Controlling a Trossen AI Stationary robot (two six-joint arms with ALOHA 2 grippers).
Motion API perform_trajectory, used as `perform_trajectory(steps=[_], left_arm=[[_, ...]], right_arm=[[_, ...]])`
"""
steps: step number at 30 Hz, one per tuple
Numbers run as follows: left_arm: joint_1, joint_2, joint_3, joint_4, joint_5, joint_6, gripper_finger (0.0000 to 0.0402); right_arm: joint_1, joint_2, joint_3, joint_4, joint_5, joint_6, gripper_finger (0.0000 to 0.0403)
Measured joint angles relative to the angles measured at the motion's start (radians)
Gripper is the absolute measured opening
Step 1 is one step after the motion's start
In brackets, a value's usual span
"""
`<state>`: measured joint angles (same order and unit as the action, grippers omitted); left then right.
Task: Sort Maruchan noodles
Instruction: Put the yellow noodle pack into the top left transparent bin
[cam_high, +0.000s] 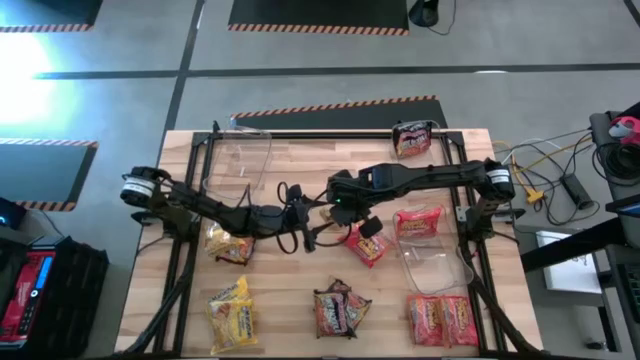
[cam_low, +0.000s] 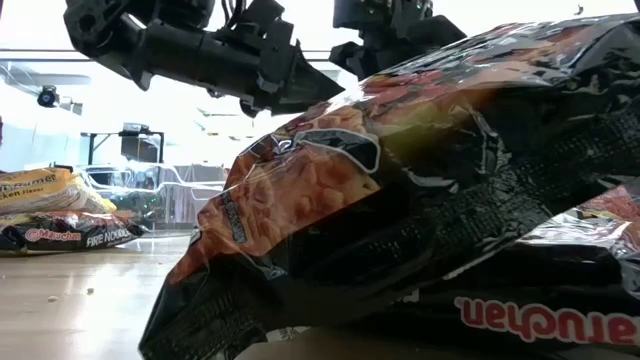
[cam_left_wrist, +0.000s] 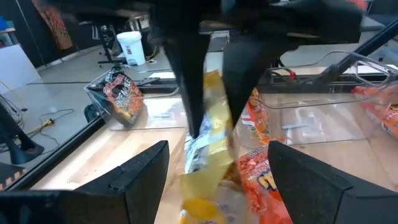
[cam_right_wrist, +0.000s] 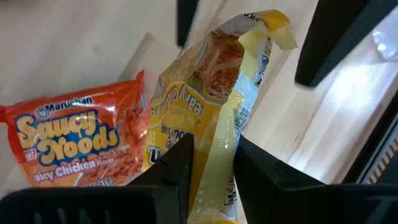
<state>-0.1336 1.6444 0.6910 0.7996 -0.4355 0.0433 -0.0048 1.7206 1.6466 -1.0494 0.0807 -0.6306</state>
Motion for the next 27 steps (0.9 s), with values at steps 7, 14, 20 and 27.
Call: perform_trajectory(steps=[7,14,20,27], left_arm=[[0.021,0.0,0.0,-0.007,0.062,-0.042,0.0257],[0.022,0.0,0.0,-0.021,0.087,-0.083,0.0257],[0.025,0.0,0.0,-0.058,0.087,-0.105,0.0255],[0.026,0.0,0.0,-0.058,0.091,-0.105,0.0229]], right_arm=[[0.028,0.0,0.026,0.011,0.006,-0.028,0.0089],[0.042,0.0,0.043,0.016,0.078,-0.051,0.0089],[0.053,0.0,0.051,0.028,0.079,-0.061,0.0089],[0.066,0.0,0.052,0.045,0.079,-0.081,0.0089]])
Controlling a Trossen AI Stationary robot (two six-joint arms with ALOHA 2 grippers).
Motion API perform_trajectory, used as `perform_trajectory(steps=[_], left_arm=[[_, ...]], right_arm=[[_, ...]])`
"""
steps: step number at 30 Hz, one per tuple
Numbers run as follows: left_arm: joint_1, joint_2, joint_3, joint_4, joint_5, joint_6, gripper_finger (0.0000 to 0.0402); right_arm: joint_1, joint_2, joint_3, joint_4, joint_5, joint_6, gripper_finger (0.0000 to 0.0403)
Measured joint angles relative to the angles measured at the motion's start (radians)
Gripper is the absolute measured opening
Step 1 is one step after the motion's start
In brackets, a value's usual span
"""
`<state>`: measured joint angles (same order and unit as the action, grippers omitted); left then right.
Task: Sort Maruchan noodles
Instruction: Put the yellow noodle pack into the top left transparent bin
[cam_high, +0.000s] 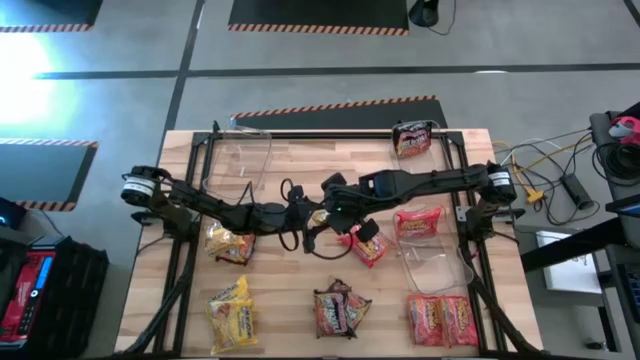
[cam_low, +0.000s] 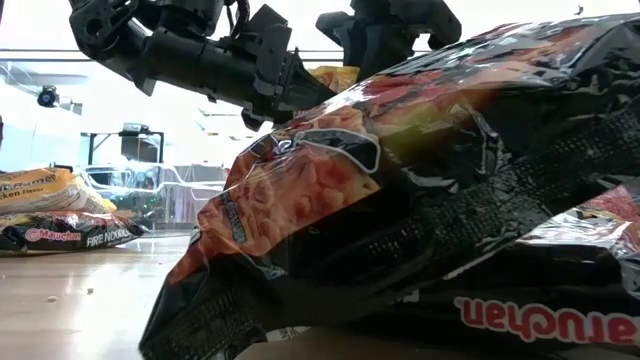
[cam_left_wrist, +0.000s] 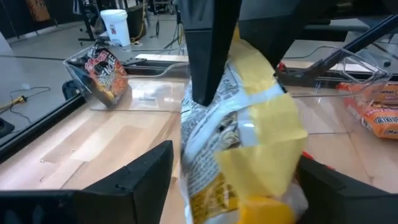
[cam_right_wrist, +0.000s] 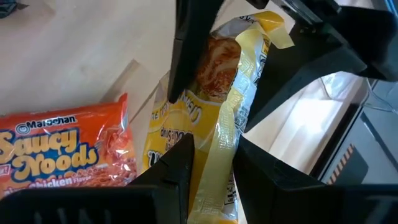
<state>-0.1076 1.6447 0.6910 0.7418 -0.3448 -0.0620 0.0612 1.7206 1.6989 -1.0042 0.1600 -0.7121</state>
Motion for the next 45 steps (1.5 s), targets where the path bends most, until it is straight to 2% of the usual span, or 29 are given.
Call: perform_trajectory(steps=[5,15,26,31,35,42,45], left_arm=[[0.001,0.0,0.0,0.002,0.052,0.0,0.0193],[0.002,0.0,0.0,0.0,0.049,0.0,0.0111],[0.002,0.0,0.001,-0.001,0.064,0.007,0.0114],[0.004,0.0,0.0,-0.008,0.067,0.008,0.0109],[0.007,0.0,0.0,-0.005,0.064,0.024,0.011],[0.024,-0.009,0.0,0.053,-0.03,0.084,0.0111],[0.03,-0.026,0.0,0.088,-0.05,0.115,0.0111]], right_arm=[[0.001,0.0,0.0,0.0,-0.001,-0.007,0.0089],[0.002,-0.003,0.0,0.0,-0.001,-0.008,0.0092],[0.002,-0.061,-0.001,-0.014,-0.003,0.155,0.0108],[0.002,-0.119,-0.001,-0.041,0.002,0.286,0.0109],[0.002,-0.165,-0.002,-0.096,0.001,0.508,0.0109],[0.018,-0.236,-0.036,-0.166,0.007,0.772,0.0109],[0.036,-0.267,-0.076,-0.161,0.076,0.826,0.0109]])
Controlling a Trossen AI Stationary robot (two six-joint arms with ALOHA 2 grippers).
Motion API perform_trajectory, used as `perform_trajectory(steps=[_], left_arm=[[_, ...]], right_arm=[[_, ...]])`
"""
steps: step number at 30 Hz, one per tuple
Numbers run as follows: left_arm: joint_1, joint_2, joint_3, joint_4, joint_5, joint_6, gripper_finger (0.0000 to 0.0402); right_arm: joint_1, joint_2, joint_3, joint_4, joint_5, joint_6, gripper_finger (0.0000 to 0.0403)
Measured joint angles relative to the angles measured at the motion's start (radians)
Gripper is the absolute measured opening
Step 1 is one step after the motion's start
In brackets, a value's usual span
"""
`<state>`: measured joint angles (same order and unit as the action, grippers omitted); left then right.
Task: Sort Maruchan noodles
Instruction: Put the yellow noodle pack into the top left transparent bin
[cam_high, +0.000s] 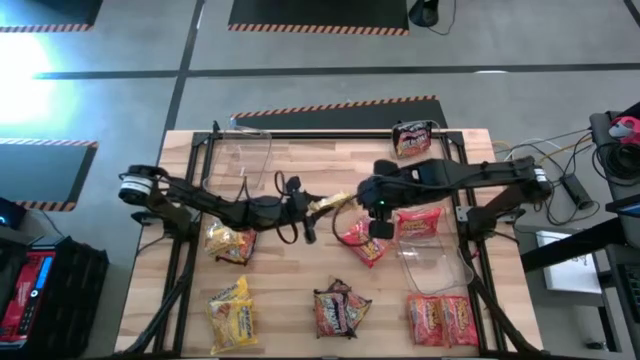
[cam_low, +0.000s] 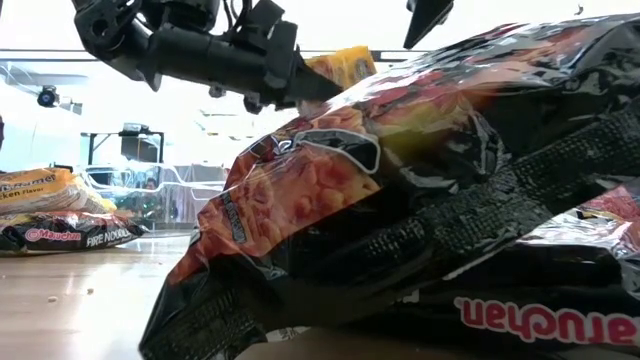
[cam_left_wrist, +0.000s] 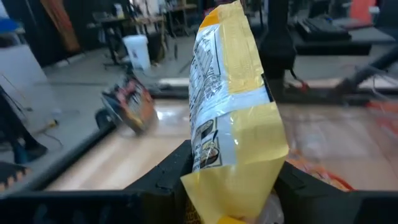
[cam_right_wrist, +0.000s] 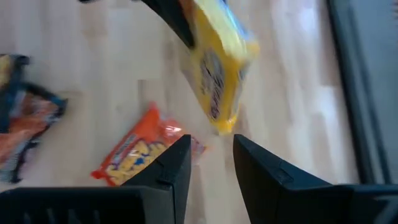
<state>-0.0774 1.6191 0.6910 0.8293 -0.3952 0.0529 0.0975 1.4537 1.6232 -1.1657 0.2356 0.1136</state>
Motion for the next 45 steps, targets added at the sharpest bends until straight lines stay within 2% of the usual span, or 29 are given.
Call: perform_trajectory(steps=[3,6,13,16,19,22,25,30,40,45], left_arm=[[0.003,-0.028,0.0,0.017,-0.035,0.03,0.0111],[0.004,-0.055,0.0,0.038,-0.072,0.071,0.0111],[0.004,-0.146,-0.001,0.0,-0.094,0.115,0.0111],[0.004,-0.206,-0.008,-0.028,-0.113,0.123,0.0111],[0.003,-0.278,-0.029,-0.012,-0.13,0.121,0.0111],[-0.009,-0.337,-0.076,0.026,-0.129,0.103,0.0111],[-0.03,-0.367,-0.127,0.104,-0.116,0.089,0.0111],[-0.064,-0.34,-0.201,0.327,-0.076,0.086,0.0111],[-0.073,-0.132,-0.248,0.743,-0.039,0.133,0.0111],[-0.073,-0.071,-0.192,0.74,0.001,0.198,0.0111]], right_arm=[[0.019,-0.038,-0.069,0.021,0.092,0.026,0.011],[0.025,-0.089,-0.182,0.124,0.144,0.033,0.0113],[-0.024,-0.256,-0.577,0.605,0.191,0.012,0.0114],[-0.059,-0.318,-0.742,0.9,0.146,-0.006,0.0114],[-0.086,-0.346,-0.907,1.278,0.026,-0.026,0.0113],[-0.101,-0.327,-1.053,1.665,-0.076,-0.034,0.0112],[-0.112,-0.279,-1.149,1.927,-0.133,-0.036,0.012],[-0.123,-0.199,-1.181,2.108,-0.191,-0.004,0.0151],[-0.122,-0.091,-1.058,2.13,-0.192,-0.028,0.0236],[-0.13,-0.045,-0.996,2.152,-0.192,-0.07,0.0251]])
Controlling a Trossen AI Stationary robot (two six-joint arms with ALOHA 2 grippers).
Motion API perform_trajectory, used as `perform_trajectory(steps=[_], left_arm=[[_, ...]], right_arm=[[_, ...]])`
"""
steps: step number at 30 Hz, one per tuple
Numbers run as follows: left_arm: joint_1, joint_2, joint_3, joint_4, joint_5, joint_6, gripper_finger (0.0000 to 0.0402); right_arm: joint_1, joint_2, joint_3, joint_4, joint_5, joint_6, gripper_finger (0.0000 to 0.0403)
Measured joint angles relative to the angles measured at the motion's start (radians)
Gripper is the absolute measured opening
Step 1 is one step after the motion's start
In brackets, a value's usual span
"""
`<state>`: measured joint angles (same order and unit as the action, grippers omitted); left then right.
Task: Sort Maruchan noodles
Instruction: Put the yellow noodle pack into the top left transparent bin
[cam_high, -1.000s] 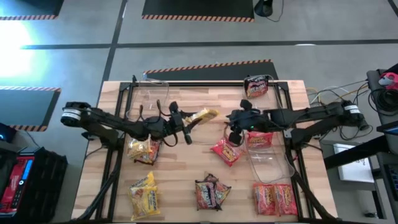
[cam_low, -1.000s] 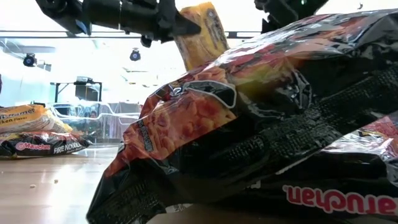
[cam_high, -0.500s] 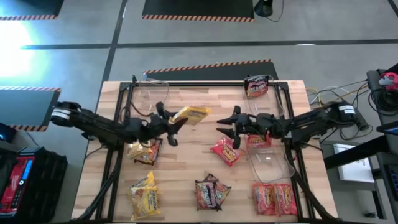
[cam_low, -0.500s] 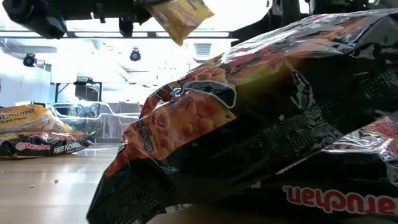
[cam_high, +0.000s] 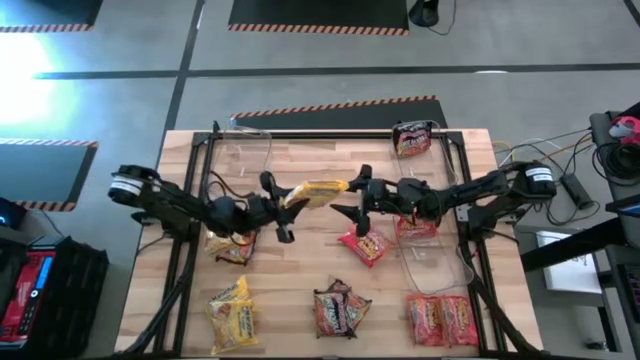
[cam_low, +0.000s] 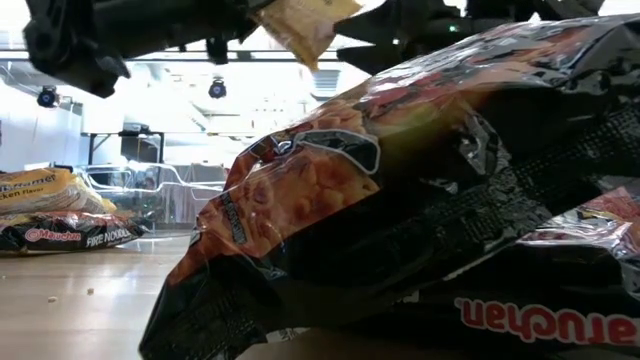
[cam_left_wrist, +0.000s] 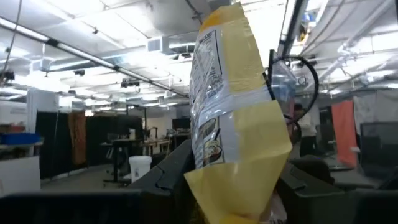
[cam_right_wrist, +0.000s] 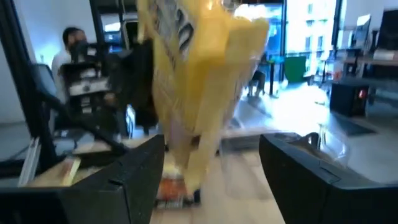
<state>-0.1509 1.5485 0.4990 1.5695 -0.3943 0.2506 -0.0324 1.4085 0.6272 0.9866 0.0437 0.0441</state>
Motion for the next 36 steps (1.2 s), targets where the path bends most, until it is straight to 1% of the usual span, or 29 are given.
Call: perform_trajectory(steps=[3,5,12,18,23,29,36], left_arm=[[-0.001,0.017,0.033,-0.007,0.027,0.05,0.0111],[-0.001,0.019,0.06,-0.009,0.034,0.063,0.0111],[0.002,0.015,0.048,0.003,0.085,0.033,0.0111],[0.002,0.021,0.049,0.001,0.093,0.024,0.0111],[0.001,0.021,0.05,0.001,0.118,0.025,0.0111],[0.002,0.021,0.051,0.001,0.118,0.028,0.0111],[0.002,0.021,0.057,0.0,0.121,0.028,0.0114]], right_arm=[[-0.005,0.018,0.018,-0.008,-0.006,-0.006,0.025],[-0.011,0.014,0.019,-0.014,-0.045,-0.003,0.0248],[-0.01,0.019,0.05,0.0,-0.075,-0.021,0.0246],[-0.01,0.019,0.091,0.001,-0.196,-0.023,0.0245],[-0.01,0.02,0.112,-0.001,-0.21,-0.038,0.0236],[-0.01,0.02,0.116,-0.002,-0.21,-0.045,0.021],[-0.01,0.02,0.116,-0.009,-0.209,-0.046,0.0152]])
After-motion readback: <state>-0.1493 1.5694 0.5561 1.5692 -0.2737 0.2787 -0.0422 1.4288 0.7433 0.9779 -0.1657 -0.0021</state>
